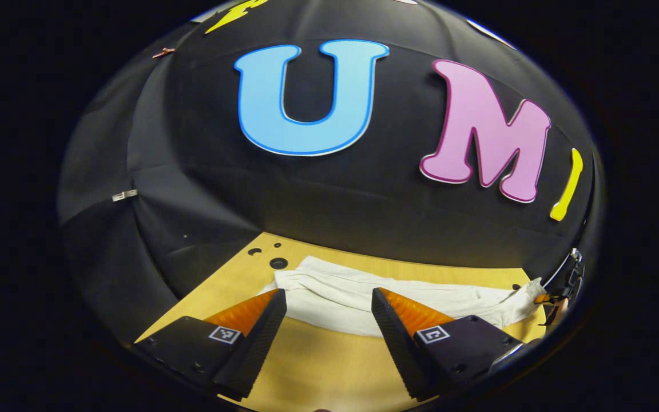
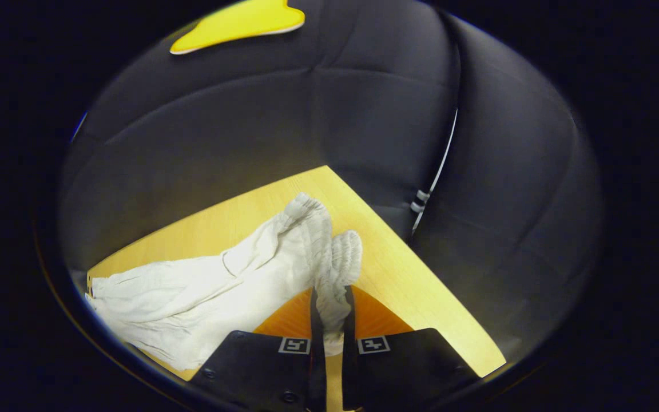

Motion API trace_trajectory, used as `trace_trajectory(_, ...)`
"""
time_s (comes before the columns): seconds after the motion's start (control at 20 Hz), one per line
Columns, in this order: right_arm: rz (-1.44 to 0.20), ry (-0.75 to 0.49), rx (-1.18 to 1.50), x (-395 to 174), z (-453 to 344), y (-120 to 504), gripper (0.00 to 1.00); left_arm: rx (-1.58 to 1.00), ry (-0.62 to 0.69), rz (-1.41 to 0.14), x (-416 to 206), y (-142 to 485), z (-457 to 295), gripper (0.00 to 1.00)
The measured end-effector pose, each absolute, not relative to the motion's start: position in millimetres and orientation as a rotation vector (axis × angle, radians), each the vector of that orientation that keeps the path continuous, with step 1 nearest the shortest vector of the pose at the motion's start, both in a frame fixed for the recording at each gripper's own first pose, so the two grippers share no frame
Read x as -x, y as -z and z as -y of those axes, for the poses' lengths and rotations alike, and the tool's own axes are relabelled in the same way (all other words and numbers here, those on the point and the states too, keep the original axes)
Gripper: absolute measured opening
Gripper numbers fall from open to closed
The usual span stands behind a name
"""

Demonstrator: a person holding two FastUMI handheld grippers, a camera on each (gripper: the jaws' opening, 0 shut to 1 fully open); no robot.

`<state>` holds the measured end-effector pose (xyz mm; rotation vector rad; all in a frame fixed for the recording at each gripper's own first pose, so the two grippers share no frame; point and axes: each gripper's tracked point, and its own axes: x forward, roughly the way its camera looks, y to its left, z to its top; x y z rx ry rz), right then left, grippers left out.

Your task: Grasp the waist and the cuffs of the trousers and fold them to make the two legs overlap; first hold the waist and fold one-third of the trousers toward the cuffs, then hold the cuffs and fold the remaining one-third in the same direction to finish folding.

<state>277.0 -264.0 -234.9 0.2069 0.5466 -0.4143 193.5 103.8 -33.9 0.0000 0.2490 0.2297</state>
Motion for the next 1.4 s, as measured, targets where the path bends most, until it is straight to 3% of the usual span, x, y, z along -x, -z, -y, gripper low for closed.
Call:
trace_trajectory(0.3, -0.422, 0.364, -0.081, -280, 227, 148, 0.15, 0.026, -0.253, -0.252, -171, 40, -155, 0.94)
trace_trajectory(0.6, -0.357, 0.274, -0.139, -287, 130, 97, 0.15, 0.087, -0.273, -0.255, -162, 55, -208, 0.95)
trace_trajectory(0.85, -0.354, 0.188, -0.146, -289, 47, 111, 0.15, 0.145, -0.267, -0.256, -166, 72, -244, 0.95)
trace_trajectory(1.0, -0.377, 0.127, -0.104, -288, -14, 141, 0.15, 0.254, -0.186, -0.236, -181, 81, -245, 0.92)
trace_trajectory(1.05, -0.388, 0.115, -0.089, -287, -30, 153, 0.15, 0.269, -0.176, -0.261, -187, 91, -250, 0.96)
trace_trajectory(1.15, -0.410, 0.096, -0.063, -284, -55, 176, 0.15, 0.310, -0.182, -0.332, -202, 116, -260, 0.92)
trace_trajectory(1.2, -0.421, 0.088, -0.045, -282, -68, 186, 0.15, 0.324, -0.193, -0.346, -210, 124, -266, 0.96)
trace_trajectory(1.35, -0.463, 0.075, -0.004, -278, -91, 220, 0.18, 0.283, -0.226, -0.363, -243, 145, -287, 0.96)
trace_trajectory(1.4, -0.471, 0.072, -0.004, -277, -97, 226, 0.20, 0.281, -0.223, -0.362, -254, 147, -289, 0.92)
